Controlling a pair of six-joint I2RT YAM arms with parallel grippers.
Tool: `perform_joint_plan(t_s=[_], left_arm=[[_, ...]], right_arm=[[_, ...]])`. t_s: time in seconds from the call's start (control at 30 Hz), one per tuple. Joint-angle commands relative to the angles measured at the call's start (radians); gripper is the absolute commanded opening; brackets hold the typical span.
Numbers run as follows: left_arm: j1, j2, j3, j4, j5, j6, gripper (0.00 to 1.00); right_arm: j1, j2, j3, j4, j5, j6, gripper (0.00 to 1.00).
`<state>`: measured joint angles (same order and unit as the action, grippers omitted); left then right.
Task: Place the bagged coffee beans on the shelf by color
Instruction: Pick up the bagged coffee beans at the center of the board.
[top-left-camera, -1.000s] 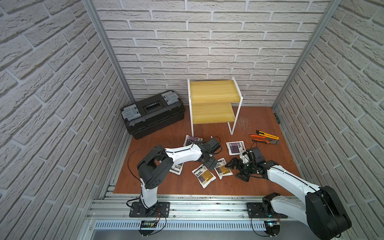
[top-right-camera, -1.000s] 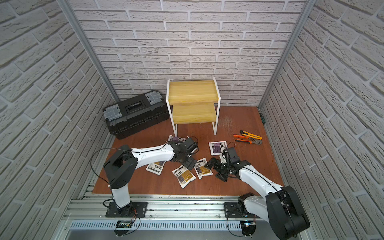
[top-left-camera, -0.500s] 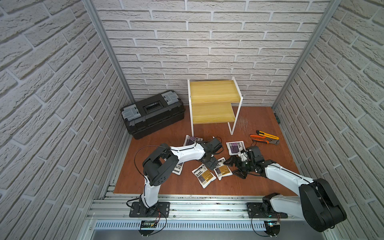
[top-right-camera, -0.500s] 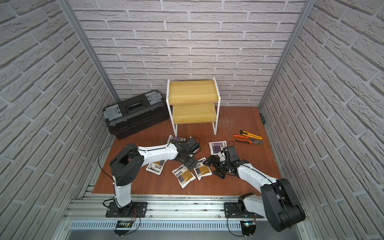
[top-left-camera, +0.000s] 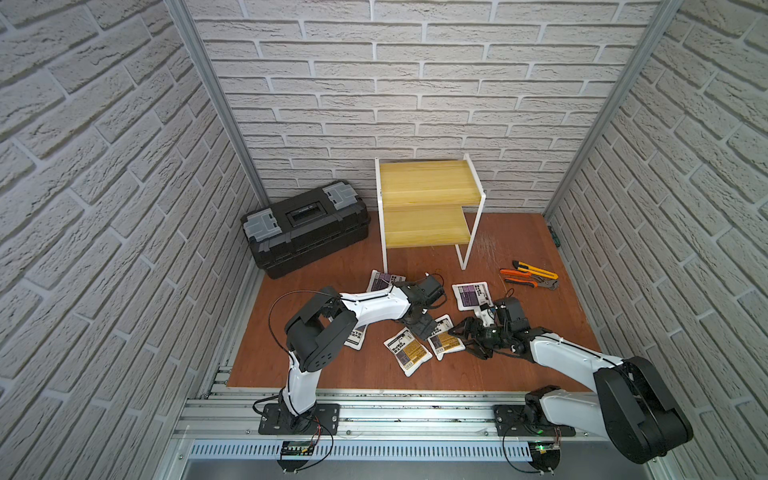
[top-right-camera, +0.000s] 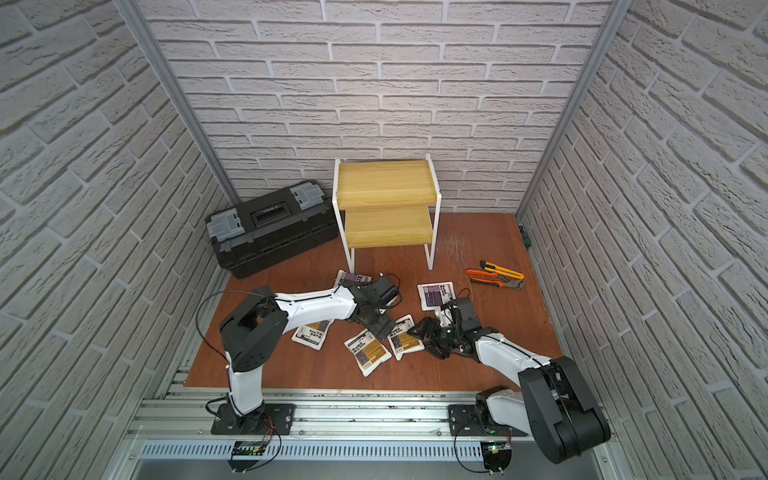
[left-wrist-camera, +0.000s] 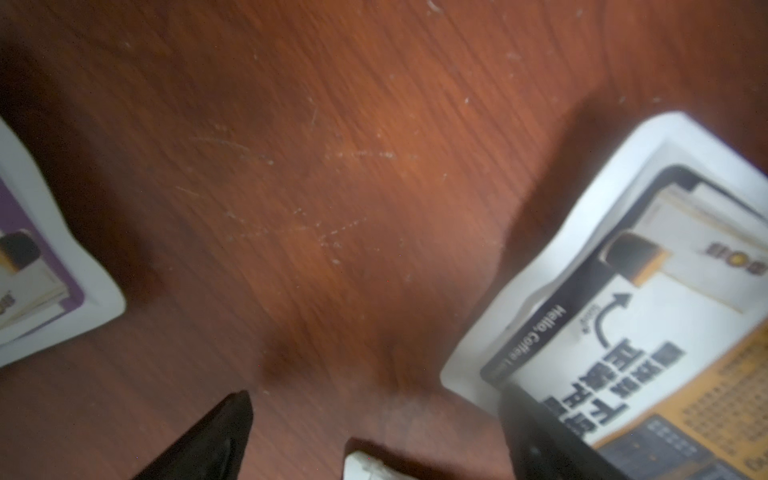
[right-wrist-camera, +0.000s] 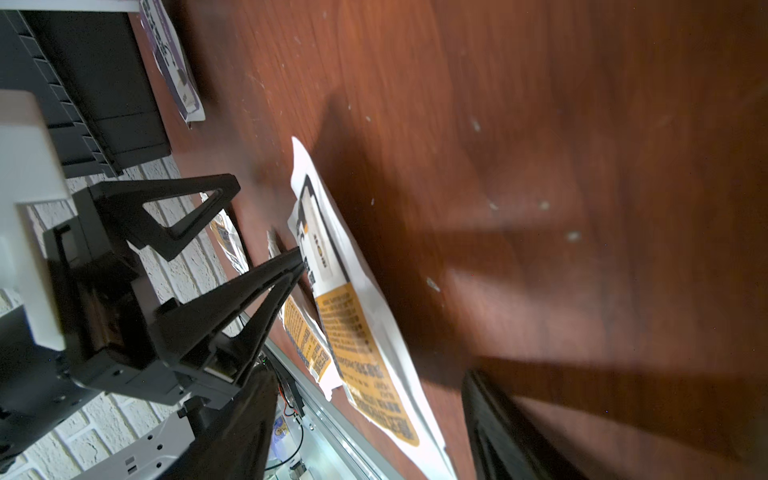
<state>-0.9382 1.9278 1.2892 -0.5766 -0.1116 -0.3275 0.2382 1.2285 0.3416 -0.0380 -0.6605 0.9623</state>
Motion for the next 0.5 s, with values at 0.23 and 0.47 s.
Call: perform_joint_plan(t_s=[0.23,0.47], left_arm=[[-0.002,-0.007,-0.007,0.001,0.012,0.010,0.98],[-0.002,-0.014,-0.011,0.000,0.017,0.010,0.99]], right_arm=[[0.000,0.069,-0.030,0.012,0.014,0.027,0.55],[0.000,0.062,-0.031,0.007,0.005,0.015,0.37]])
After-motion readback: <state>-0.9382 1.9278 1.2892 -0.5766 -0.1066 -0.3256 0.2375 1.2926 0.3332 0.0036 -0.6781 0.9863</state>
